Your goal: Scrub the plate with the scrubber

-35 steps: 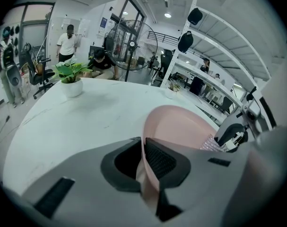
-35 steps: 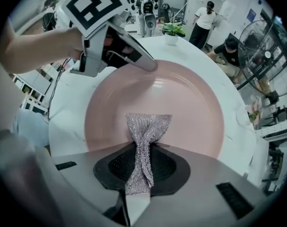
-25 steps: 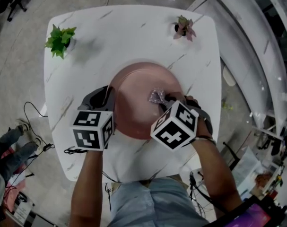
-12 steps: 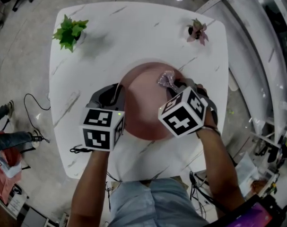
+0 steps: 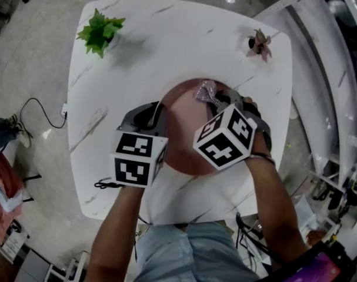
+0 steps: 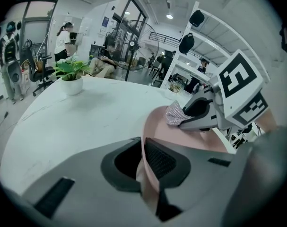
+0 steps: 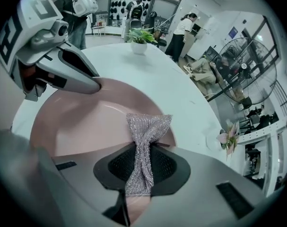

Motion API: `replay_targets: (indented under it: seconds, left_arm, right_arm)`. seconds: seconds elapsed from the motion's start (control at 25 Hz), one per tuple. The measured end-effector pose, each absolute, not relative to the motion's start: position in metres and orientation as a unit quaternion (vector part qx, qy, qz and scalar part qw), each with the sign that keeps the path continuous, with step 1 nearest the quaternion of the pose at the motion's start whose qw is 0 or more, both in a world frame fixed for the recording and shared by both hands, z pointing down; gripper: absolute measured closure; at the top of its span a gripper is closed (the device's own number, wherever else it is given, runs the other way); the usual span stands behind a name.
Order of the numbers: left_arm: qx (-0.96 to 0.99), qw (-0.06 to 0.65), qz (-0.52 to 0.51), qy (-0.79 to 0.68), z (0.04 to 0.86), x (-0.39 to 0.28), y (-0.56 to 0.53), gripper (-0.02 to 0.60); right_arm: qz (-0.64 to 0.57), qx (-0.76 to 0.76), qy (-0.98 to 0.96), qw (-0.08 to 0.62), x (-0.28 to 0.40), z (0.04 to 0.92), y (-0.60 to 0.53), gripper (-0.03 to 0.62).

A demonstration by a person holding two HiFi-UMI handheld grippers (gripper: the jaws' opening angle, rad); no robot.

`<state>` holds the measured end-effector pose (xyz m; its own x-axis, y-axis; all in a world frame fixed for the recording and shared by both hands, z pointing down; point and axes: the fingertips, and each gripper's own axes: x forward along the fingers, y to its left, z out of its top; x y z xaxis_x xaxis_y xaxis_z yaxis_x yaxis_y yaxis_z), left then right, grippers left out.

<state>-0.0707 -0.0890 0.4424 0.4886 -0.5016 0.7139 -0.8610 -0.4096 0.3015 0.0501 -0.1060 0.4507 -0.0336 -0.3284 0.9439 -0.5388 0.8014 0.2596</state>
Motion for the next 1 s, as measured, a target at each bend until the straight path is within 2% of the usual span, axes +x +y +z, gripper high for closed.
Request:
replay_targets:
  seconds: [1.0]
  left_arm:
    - [0.789, 0.360, 0.266, -0.420, 0.445, -0.072, -0.086, 0.555]
  right_arm:
    - [0.047, 0.207, -0.777, 0.592, -0.025, 0.448, -0.049, 0.507]
